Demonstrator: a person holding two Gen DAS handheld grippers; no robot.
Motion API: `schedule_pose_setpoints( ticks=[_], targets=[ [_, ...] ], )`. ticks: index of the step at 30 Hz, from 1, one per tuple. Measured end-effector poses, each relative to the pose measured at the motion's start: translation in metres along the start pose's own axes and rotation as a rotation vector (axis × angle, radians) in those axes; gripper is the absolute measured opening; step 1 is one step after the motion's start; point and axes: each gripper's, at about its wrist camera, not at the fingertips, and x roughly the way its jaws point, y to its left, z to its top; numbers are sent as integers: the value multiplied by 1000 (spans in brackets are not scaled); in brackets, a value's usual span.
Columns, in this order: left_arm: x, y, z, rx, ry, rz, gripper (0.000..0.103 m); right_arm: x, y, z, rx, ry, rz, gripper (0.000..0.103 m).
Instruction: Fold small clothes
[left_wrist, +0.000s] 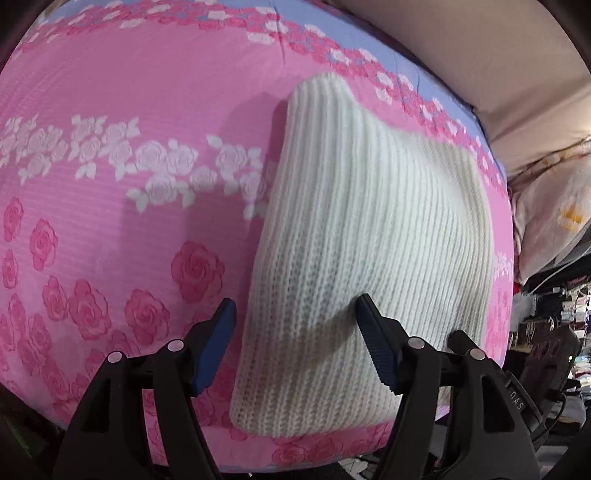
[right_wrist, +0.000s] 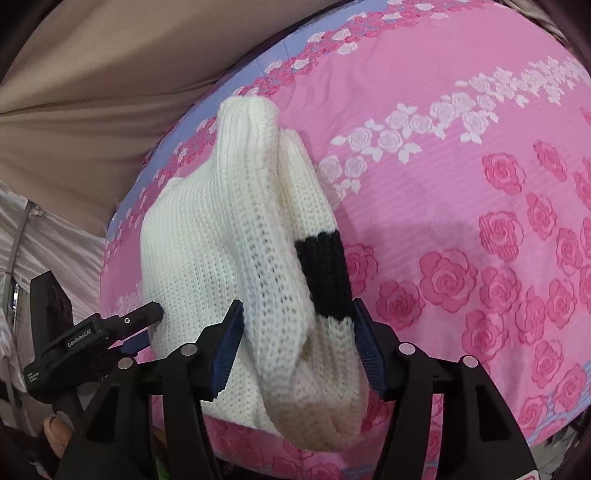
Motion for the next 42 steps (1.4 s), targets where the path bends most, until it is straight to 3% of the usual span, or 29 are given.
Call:
schedule_pose_setpoints(
  ticks=[12, 26, 29, 31, 33, 36, 42],
  targets=[
    [23, -10, -10, 35, 39, 15, 78, 28, -8, -2, 67, 40, 80, 71],
    [37, -10, 1, 31, 35, 26, 88, 34, -1, 6, 33, 40, 103, 75],
    [39, -8, 6, 27, 33, 7, 89, 36, 1, 9, 34, 37, 114, 72],
    [40, -9, 10, 36, 30, -28, 81, 37, 0, 10, 38, 42, 129, 58],
    [39, -7, 15, 27, 48, -94, 60, 35, 1, 11, 39, 34, 138, 47],
    [27, -5, 19, 14, 50, -139, 44, 22, 21, 12, -28, 2, 113, 42],
    [-38, -26, 25, 73, -22, -240, 40, -31, 64, 19, -89, -112, 132, 40]
  ],
)
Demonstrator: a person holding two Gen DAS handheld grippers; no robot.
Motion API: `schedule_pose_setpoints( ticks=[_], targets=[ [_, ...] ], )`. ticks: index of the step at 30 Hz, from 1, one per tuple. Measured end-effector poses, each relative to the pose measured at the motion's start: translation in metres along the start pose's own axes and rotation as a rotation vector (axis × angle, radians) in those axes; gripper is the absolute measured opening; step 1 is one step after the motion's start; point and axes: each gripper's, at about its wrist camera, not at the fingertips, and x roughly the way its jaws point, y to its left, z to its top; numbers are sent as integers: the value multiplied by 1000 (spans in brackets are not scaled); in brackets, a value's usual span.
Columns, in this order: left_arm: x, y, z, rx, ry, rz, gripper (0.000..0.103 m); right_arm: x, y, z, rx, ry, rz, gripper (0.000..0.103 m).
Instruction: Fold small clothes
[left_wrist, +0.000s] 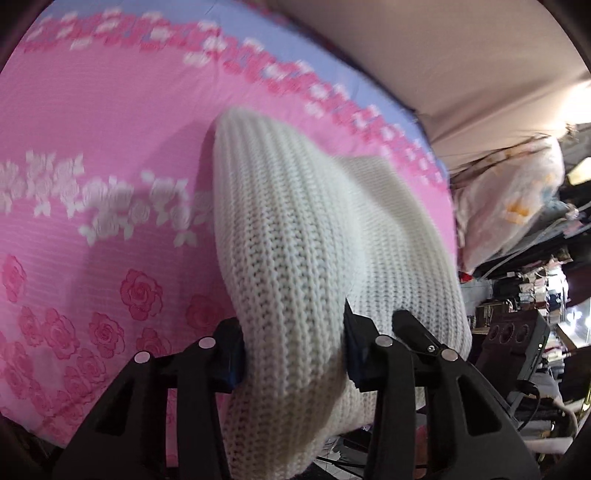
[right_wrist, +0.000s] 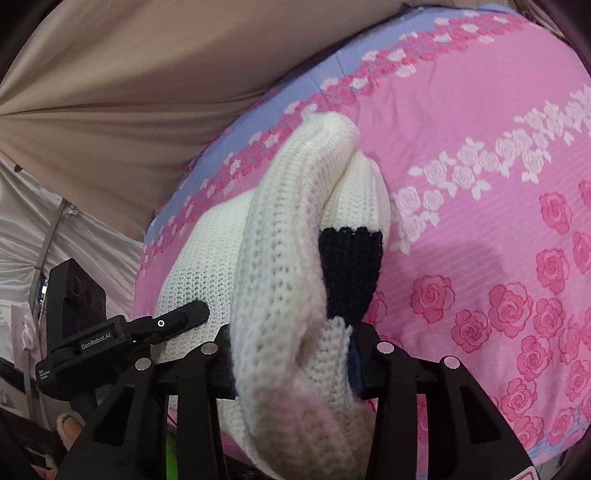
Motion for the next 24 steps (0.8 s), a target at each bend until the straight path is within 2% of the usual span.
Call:
schedule_pose_setpoints(
  ticks=[6, 14, 18, 24],
  targets=[
    [-88, -33, 17, 116, -113, -77, 40, -58, 70, 15, -94, -158, 57, 40],
    [-225, -51, 23, 280, -369, -127, 41, -112, 189, 24, -277, -370, 199, 40],
    [-288, -46, 29, 345, -497, -128, 41, -119, 244, 27, -365, -437, 276, 40],
    [-346, -19, 48, 405, -628, -86, 42, -98, 307, 27, -450, -484, 345, 40]
  ],
)
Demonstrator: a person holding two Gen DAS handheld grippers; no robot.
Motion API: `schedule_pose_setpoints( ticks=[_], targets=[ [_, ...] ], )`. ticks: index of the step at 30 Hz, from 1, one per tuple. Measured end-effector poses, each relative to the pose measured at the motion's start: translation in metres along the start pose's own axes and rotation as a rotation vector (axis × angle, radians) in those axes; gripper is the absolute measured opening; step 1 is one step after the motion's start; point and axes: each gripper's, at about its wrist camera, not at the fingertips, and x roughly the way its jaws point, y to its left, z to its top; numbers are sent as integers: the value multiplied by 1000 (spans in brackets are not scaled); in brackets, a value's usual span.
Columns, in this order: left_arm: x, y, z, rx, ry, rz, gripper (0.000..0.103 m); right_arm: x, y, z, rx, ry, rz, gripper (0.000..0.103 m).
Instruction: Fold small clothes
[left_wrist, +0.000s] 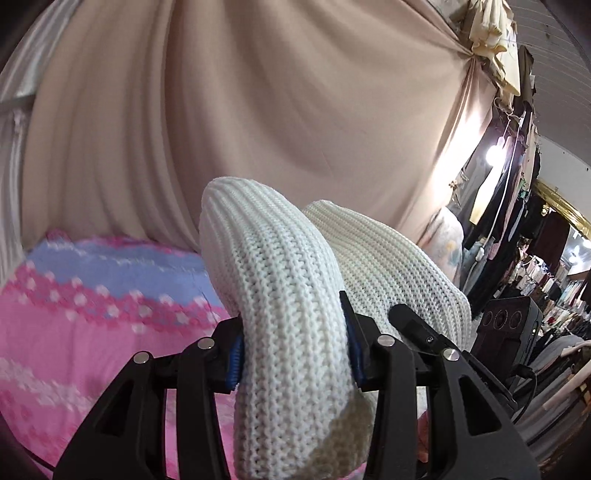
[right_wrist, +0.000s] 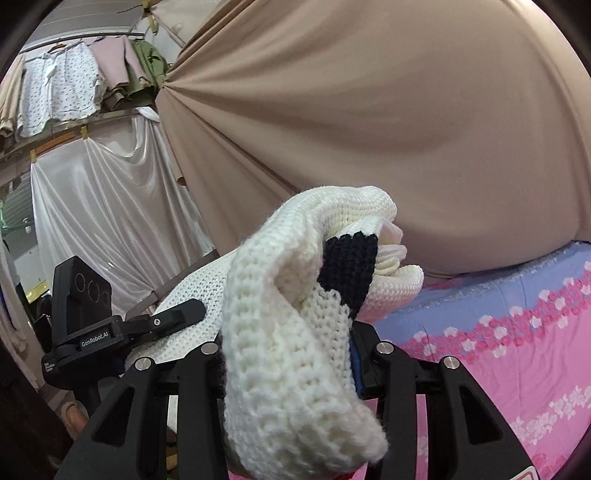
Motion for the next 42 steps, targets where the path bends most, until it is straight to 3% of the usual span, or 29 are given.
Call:
schedule_pose_setpoints(
  ticks=[2, 4, 5, 6, 8, 10, 11, 12, 14, 17, 20, 26, 30, 33, 36, 40, 42],
  targets=[
    [-6, 19, 2, 30, -21, 23, 44, 22, 6, -9, 1, 4, 5, 41],
    [-3, 44, -2, 40, -13, 52, 49, 50, 0, -28, 22, 41, -18, 50],
    [6, 63, -9, 32, 6, 90, 55, 67, -7, -45, 35, 74, -48, 53],
    [17, 81, -19, 15, 32, 125, 70, 86, -19, -67, 48, 116, -88, 63],
    [46, 130, -55, -46, 97, 239, 80, 117, -49, -121, 73, 221, -197, 69],
    [71, 179, -99, -129, 202, 279, 80, 136, -84, -182, 132, 367, -320, 67],
    [83, 208, -130, -202, 282, 340, 77, 136, -101, -213, 187, 437, -376, 64],
    [88, 229, -156, -259, 341, 373, 70, 130, -110, -234, 233, 475, -402, 56],
    [82, 255, -197, -354, 410, 416, 68, 112, -115, -258, 319, 510, -404, 43],
    [65, 261, -217, -393, 414, 414, 68, 102, -100, -261, 299, 512, -407, 41],
    [68, 252, -208, -374, 400, 371, 69, 115, -87, -248, 263, 493, -380, 41],
    [102, 243, -199, -309, 419, 370, 75, 160, -77, -237, 162, 515, -384, 41],
    [130, 252, -218, -244, 505, 433, 61, 178, -94, -255, 155, 565, -445, 14],
    [145, 265, -238, -242, 577, 479, 61, 186, -113, -278, 134, 632, -511, 11],
    [138, 265, -241, -246, 577, 481, 60, 176, -105, -267, 153, 603, -510, 11],
    [111, 243, -226, -184, 517, 502, 61, 154, -65, -245, 69, 524, -504, 13],
    [100, 234, -220, -156, 496, 519, 66, 140, -47, -240, 35, 487, -514, 13]
  ],
)
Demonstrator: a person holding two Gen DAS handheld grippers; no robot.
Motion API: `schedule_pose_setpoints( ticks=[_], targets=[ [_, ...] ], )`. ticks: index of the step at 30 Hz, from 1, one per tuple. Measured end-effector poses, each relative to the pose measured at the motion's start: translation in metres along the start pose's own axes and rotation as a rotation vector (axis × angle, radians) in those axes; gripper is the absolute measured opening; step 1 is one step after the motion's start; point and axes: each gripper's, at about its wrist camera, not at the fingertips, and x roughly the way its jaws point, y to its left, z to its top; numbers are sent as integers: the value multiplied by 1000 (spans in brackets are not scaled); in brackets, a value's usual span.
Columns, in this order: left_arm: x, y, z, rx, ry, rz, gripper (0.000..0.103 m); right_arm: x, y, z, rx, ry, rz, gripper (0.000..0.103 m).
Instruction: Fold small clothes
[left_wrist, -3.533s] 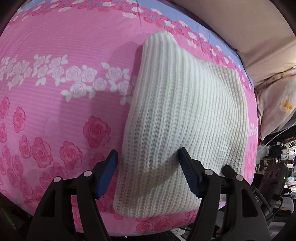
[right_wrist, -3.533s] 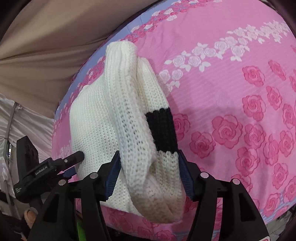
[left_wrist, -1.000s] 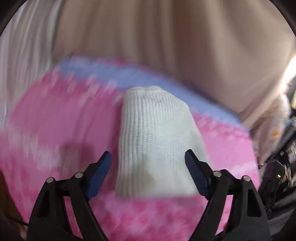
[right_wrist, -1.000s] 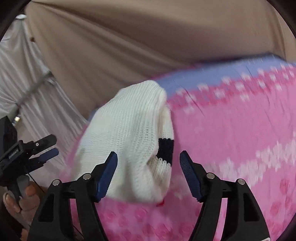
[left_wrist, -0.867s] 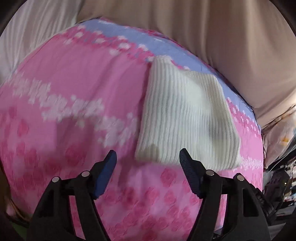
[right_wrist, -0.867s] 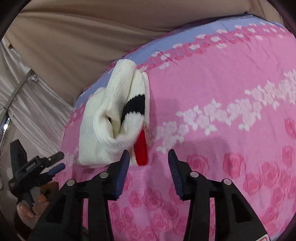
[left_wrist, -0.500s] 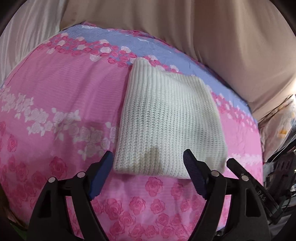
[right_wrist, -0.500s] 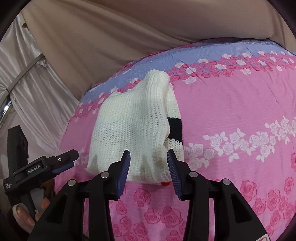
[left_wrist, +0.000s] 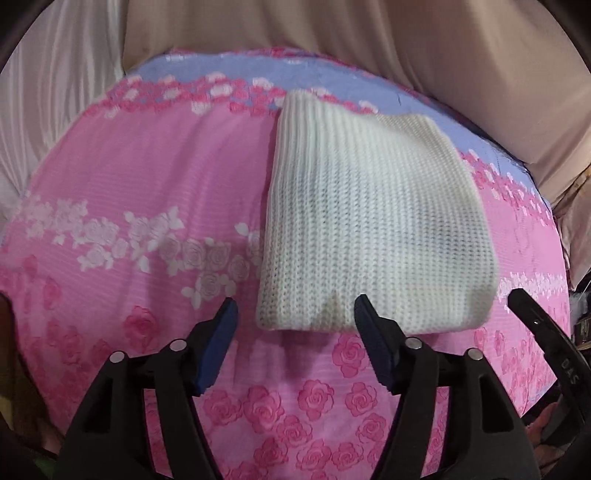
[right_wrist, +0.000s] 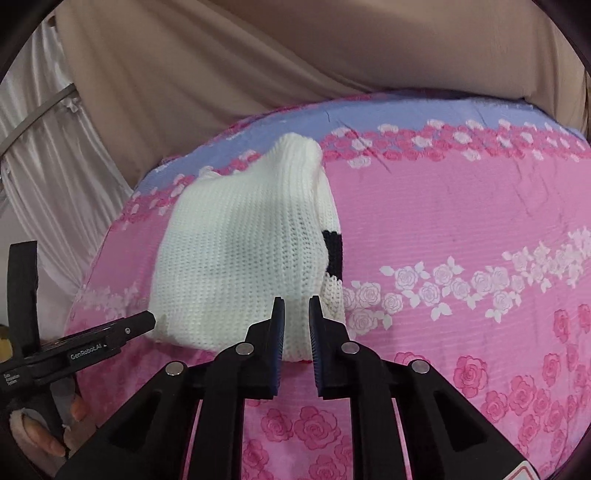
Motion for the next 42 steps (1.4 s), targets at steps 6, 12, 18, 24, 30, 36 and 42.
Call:
schedule_pose_setpoints(
  ticks=[6, 12, 18, 24, 30, 36, 42],
  targets=[
    [-43, -9, -12, 35, -124, 48, 90, -30, 18, -17, 7, -34, -26, 39],
    [-59, -21, -19, 61, -206, 109, 92, -43, 32, -33, -37, -82, -97, 65],
    [-61, -25, -30, 76, -228, 152, 92, -46, 36, -46, -38, -89, -140, 72],
    [-55, -31, -40, 98, -212, 145, 92, -44, 45, -58, -67, -74, -144, 72],
    [-54, -37, -45, 124, -202, 153, 92, -46, 44, -62, -63, -76, -151, 73],
    [-52, -38, -47, 133, -191, 151, 92, -45, 43, -62, -60, -73, -152, 73],
    [-50, -38, -48, 124, -179, 146, 92, -43, 45, -63, -68, -68, -150, 73]
  ],
)
